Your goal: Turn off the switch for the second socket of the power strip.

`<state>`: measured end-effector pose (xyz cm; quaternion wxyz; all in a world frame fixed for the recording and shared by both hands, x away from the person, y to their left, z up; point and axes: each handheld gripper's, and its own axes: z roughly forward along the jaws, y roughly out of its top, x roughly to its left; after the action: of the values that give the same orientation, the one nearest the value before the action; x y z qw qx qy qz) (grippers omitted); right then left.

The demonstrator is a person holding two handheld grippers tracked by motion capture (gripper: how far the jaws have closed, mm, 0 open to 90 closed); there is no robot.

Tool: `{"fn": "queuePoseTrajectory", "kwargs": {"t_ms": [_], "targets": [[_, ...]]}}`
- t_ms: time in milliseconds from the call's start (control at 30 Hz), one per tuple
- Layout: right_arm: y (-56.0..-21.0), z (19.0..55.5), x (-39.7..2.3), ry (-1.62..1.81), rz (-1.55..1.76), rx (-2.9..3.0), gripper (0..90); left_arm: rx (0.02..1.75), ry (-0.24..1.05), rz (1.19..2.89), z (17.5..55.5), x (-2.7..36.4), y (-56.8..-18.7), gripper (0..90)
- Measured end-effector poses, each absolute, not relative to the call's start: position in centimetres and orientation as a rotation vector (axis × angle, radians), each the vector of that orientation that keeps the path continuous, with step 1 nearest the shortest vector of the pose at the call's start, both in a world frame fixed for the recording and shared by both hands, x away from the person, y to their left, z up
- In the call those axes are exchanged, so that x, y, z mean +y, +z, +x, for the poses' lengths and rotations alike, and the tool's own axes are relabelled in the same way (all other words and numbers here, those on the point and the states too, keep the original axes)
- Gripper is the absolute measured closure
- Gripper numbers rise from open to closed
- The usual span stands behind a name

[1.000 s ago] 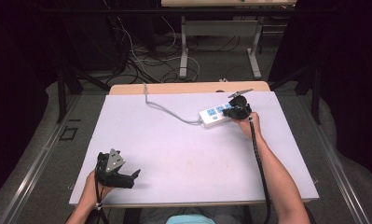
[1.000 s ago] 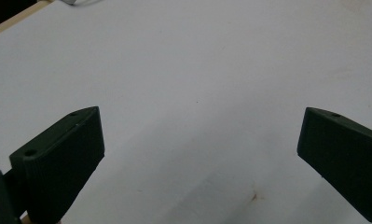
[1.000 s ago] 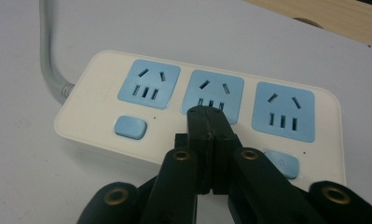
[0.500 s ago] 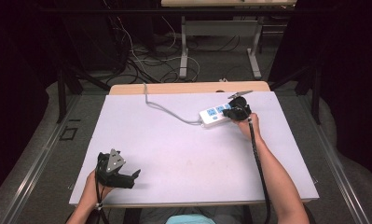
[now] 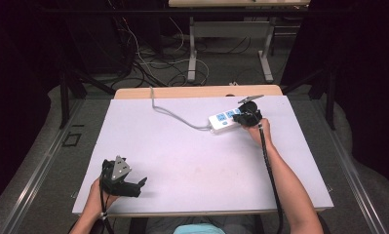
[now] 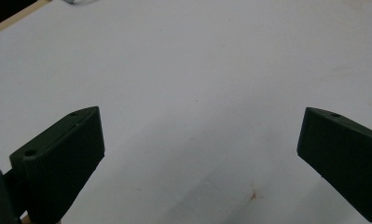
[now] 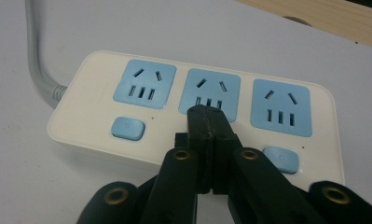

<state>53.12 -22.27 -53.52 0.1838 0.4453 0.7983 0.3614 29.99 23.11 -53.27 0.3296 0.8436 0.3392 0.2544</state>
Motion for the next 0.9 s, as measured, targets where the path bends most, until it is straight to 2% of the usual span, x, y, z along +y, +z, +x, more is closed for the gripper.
{"fn": "queuePoseTrajectory", "kwargs": {"t_ms": [900], "targets": [[-53.59,53.0,-22.21,1.028,1.269,2.232,90.0,0.882,0.671,2.217,30.0,23.09,-53.25,0.4]]}}
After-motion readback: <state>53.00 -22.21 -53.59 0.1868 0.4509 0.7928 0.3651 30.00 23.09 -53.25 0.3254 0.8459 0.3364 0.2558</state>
